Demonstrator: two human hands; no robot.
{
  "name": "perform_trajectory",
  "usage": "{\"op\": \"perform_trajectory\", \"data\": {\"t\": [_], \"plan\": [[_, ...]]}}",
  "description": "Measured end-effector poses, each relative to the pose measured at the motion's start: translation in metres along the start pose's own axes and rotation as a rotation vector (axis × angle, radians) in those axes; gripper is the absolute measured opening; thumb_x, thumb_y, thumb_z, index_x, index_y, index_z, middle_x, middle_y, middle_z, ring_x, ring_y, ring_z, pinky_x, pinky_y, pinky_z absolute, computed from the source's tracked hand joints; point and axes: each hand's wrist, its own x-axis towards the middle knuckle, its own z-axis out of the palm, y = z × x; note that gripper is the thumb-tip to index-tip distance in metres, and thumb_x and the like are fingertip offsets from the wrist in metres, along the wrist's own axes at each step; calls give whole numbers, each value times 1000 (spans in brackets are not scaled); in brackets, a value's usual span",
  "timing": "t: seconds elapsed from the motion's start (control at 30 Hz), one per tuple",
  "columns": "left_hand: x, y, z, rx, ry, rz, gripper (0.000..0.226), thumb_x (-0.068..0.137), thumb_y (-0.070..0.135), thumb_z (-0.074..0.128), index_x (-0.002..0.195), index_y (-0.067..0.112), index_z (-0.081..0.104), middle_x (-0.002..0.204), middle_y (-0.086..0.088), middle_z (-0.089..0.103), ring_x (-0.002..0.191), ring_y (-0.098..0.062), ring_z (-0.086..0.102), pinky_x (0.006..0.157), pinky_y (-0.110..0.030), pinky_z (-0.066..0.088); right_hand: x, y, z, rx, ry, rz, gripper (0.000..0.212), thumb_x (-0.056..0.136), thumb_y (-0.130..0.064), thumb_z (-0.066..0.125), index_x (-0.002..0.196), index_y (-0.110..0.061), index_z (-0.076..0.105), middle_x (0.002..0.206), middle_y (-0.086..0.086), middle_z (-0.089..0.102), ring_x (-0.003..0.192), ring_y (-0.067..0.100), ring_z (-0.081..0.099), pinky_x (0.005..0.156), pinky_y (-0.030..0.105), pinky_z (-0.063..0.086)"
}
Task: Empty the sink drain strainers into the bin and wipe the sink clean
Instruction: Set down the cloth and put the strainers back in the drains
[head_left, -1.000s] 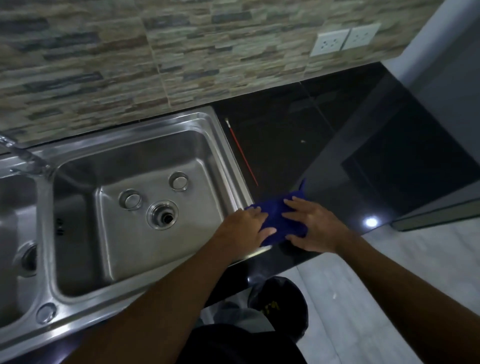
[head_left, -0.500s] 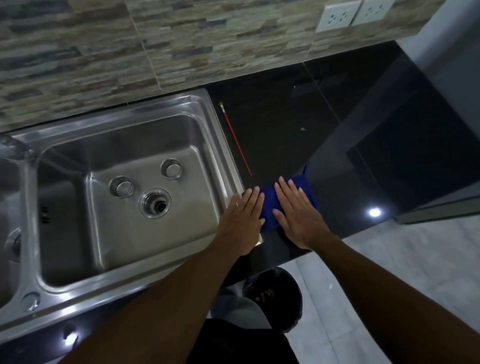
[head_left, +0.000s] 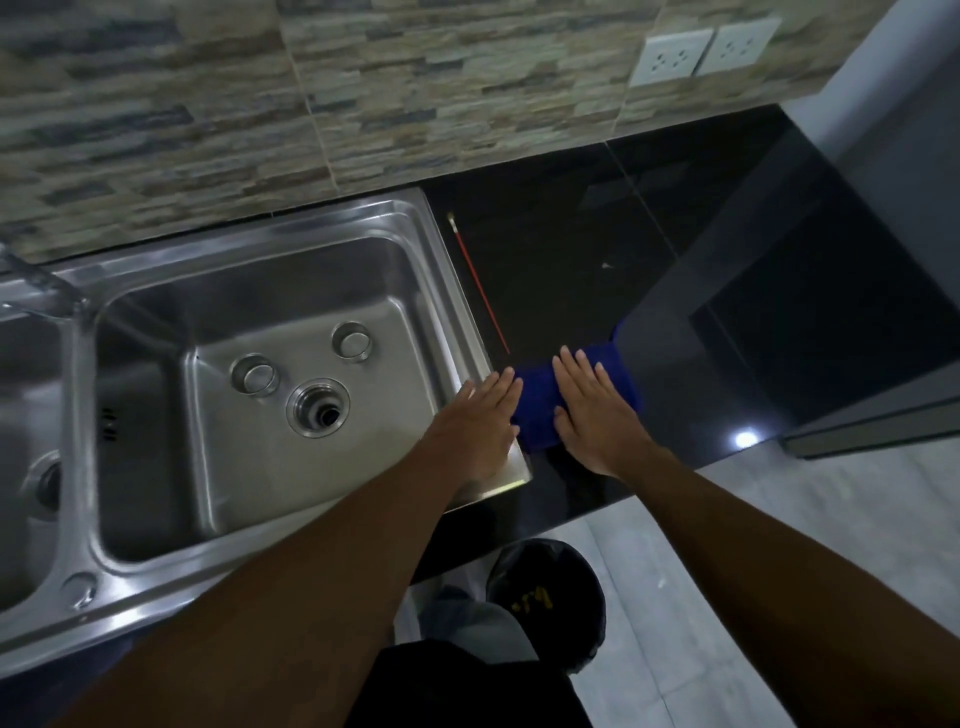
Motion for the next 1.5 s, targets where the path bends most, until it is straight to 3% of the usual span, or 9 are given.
{"op": "perform_trajectory", "data": {"t": [0.1, 0.27, 0.6, 0.9, 1.0, 1.17, 1.33, 1.5], "plan": [[-24, -19, -1, -26, 49, -15, 63, 108, 33, 29, 162, 9, 5, 171, -8, 2, 158, -21, 4, 129, -41, 6, 1, -25, -5, 18, 22, -52, 64, 105, -29, 32, 161, -11, 4, 169, 6, -1, 155, 18, -6, 122, 30, -10], [-60, -59, -3, -113, -3, -131, 64, 108, 33, 29, 162, 13, 2, 171, -5, -1, 158, -19, -1, 129, -40, 3, 10, -74, -13, 47, 27, -124, 59, 107, -25, 30, 161, -11, 8, 169, 4, 3, 156, 17, -4, 127, 33, -3], [-159, -174, -6, -92, 86, -290, 63, 107, 37, 30, 161, 11, 11, 170, -8, 10, 157, -23, 8, 128, -40, 7, 53, -202, -7, 65, 32, -273, 60, 105, -23, 32, 160, -9, 14, 168, 8, 11, 156, 18, 2, 127, 34, 0], [-219, -281, 5, -198, 76, -429, 64, 108, 37, 30, 161, 7, 8, 170, -11, 7, 158, -24, 6, 128, -42, 7, 105, -314, 23, 4, -38, -265, 61, 105, -20, 35, 159, -3, 11, 167, 16, 6, 156, 27, 3, 127, 39, 3], [-225, -311, 8, -228, 75, -467, 64, 108, 37, 29, 161, 6, 10, 170, -12, 8, 158, -26, 6, 128, -45, 7, 124, -331, 34, -29, -71, -239, 62, 105, -20, 33, 158, 0, 9, 167, 18, 4, 156, 29, 3, 125, 41, 4], [-223, -354, 13, -136, 94, -526, 60, 108, 33, 29, 157, 1, 19, 166, -19, 19, 155, -32, 16, 123, -48, 20, 156, -336, 49, -123, -111, -245, 65, 104, -24, 35, 157, 3, 10, 166, 23, 5, 154, 36, 6, 126, 44, 8], [-216, -373, 34, -32, 127, -535, 60, 108, 30, 22, 160, 1, 11, 169, -16, 7, 158, -30, 1, 127, -49, 7, 188, -325, 61, -96, -187, -228, 68, 104, -27, 38, 158, 0, 7, 167, 20, 2, 155, 35, 0, 126, 48, 9], [-202, -375, 51, -42, 316, -607, 62, 106, 30, 22, 159, -1, 15, 168, -17, 13, 158, -29, 4, 128, -48, 6, 218, -308, 75, -105, -224, -190, 78, 100, -27, 48, 158, 0, 3, 166, 21, 1, 154, 39, 0, 126, 47, 4]]}}
